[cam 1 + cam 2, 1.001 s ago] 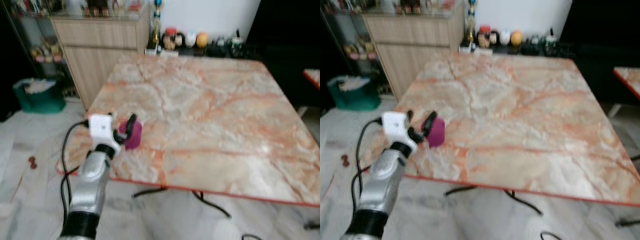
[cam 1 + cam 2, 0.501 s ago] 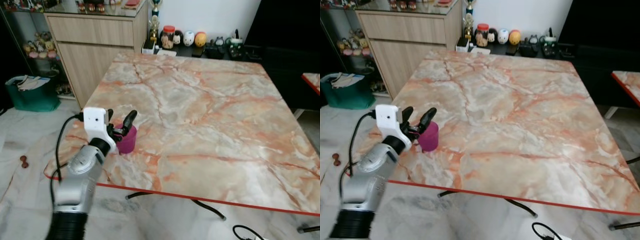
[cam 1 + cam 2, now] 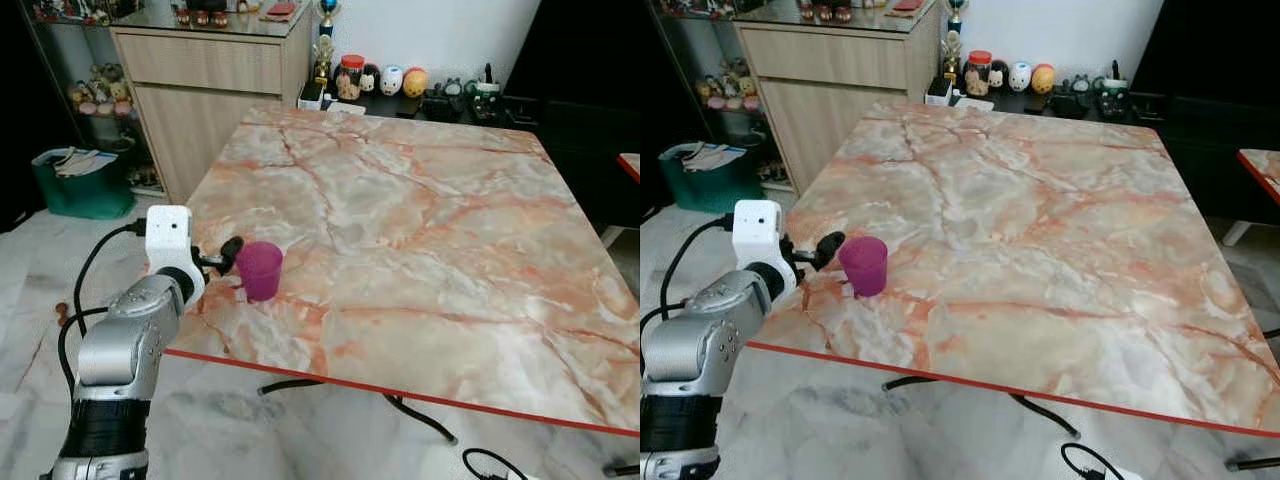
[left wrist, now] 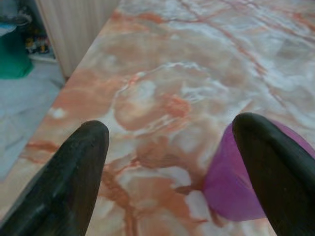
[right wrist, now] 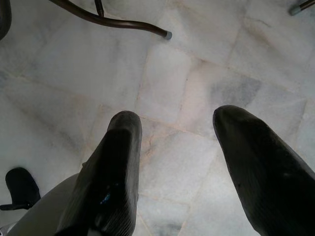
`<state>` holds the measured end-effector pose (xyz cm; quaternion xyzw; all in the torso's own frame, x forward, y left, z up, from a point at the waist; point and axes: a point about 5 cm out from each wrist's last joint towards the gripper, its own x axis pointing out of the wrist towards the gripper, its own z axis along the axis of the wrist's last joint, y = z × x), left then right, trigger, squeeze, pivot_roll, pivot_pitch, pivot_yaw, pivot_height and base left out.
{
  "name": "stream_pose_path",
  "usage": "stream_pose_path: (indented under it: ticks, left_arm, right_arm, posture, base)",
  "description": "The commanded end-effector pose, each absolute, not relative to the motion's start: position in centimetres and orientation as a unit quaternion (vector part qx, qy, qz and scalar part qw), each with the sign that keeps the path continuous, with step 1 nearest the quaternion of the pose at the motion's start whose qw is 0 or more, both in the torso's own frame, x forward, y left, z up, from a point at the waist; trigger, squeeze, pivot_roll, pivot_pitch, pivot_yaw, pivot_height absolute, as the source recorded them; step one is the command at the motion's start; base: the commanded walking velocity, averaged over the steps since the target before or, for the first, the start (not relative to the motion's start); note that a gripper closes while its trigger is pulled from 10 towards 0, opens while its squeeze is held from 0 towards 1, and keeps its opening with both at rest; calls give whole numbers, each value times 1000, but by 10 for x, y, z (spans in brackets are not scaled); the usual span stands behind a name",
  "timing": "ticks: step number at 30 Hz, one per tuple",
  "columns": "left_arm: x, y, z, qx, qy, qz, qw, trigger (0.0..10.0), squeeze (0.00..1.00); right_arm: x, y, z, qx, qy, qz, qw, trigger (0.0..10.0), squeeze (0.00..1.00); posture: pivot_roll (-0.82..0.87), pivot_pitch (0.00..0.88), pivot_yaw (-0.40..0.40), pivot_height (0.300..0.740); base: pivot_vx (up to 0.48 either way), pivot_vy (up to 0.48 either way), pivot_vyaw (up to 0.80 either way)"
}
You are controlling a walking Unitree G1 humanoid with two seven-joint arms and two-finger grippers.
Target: Setting the table
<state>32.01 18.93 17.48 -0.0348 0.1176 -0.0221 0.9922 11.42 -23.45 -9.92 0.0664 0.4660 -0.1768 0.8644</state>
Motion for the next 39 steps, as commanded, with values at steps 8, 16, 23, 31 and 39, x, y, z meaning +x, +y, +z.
stream_pose_path:
  ticks: [8, 16, 23, 31, 39]
  left_arm:
    - [325, 180, 175, -36, 142, -25, 989, 10000, 0]
    - [326, 168, 174, -11, 149, -53, 987, 10000, 0]
    - [327, 157, 173, 9, 151, -79, 985, 10000, 0]
    - [330, 149, 171, 33, 150, -83, 985, 10000, 0]
    - [332, 147, 165, 47, 159, -82, 983, 10000, 0]
  right_arm:
    - [112, -235, -100, 63, 469, -171, 864, 10000, 0]
    - [110, -234, -100, 60, 472, -164, 864, 10000, 0]
    - [111, -233, -100, 61, 471, -166, 864, 10000, 0]
    - [111, -232, -101, 64, 470, -166, 865, 10000, 0]
    - [111, -230, -101, 64, 470, -164, 865, 10000, 0]
  posture:
    - [159, 0, -73, 740]
    - [152, 0, -77, 740]
    - [145, 0, -75, 740]
    - [142, 0, -73, 740]
    - [136, 0, -67, 740]
  base:
    - [0, 0, 0]
    - [0, 0, 0]
    - [0, 0, 0]
    - [0, 0, 0]
    - [0, 0, 0]
